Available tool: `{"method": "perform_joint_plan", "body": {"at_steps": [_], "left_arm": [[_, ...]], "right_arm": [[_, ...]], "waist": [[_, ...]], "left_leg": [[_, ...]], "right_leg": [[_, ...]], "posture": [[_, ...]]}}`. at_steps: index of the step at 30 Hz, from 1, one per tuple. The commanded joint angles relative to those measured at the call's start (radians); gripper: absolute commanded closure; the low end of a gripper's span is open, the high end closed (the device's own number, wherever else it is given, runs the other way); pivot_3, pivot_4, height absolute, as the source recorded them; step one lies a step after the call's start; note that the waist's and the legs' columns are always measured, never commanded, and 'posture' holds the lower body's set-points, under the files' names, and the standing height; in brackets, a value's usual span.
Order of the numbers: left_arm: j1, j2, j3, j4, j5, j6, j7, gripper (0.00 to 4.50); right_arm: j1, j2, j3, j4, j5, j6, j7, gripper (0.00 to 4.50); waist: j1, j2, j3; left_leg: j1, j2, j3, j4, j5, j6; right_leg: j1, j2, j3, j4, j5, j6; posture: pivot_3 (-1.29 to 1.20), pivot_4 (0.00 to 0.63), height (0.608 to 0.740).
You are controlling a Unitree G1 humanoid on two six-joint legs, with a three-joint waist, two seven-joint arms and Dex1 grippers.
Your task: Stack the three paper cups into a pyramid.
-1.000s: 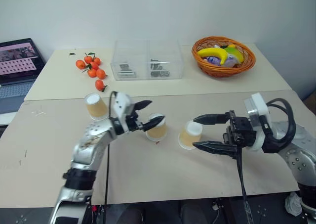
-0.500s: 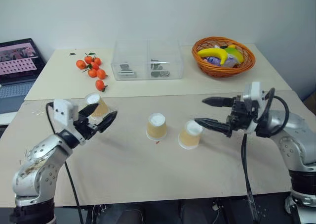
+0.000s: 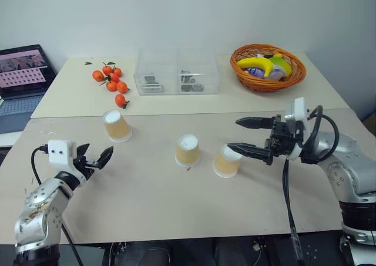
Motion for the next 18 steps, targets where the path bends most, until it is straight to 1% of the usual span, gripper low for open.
{"method": "perform_joint_plan", "body": {"at_steps": [1,4,12,18], "left_arm": [[-0.061,0.014,-0.027,0.037,0.027,-0.051,-0.009,0.01],[-0.112,0.018,-0.04,0.078,0.035,-0.062,-0.015,0.01],[-0.176,0.037,-0.053,0.172,0.064,-0.099,-0.029,0.01],[-0.255,0.029,-0.08,0.248,0.089,-0.125,-0.042,0.01]], "right_arm": [[-0.01,-0.004,-0.031,-0.038,0.028,-0.005,0.003,0.0],[-0.004,-0.008,-0.038,-0.045,0.032,-0.002,0.002,0.0],[0.028,-0.007,-0.062,-0.072,0.047,0.007,-0.01,0.0],[0.029,-0.009,-0.063,-0.077,0.062,0.008,-0.014,0.0]], "waist": [[0.0,0.0,0.0],[-0.002,0.0,0.0],[-0.006,0.0,0.0],[-0.004,0.0,0.0]], "left_leg": [[0.0,0.0,0.0,0.0,0.0,0.0],[0.0,0.0,0.0,0.0,0.0,0.0],[0.0,0.0,0.0,0.0,0.0,0.0],[0.0,0.0,0.0,0.0,0.0,0.0]], "right_leg": [[0.0,0.0,0.0,0.0,0.0,0.0],[0.0,0.0,0.0,0.0,0.0,0.0],[-0.001,0.0,0.0,0.0,0.0,0.0],[0.0,0.0,0.0,0.0,0.001,0.0]], "posture": [[0.0,0.15,0.73],[0.0,0.15,0.73],[0.0,0.15,0.73],[0.0,0.15,0.73]]}}
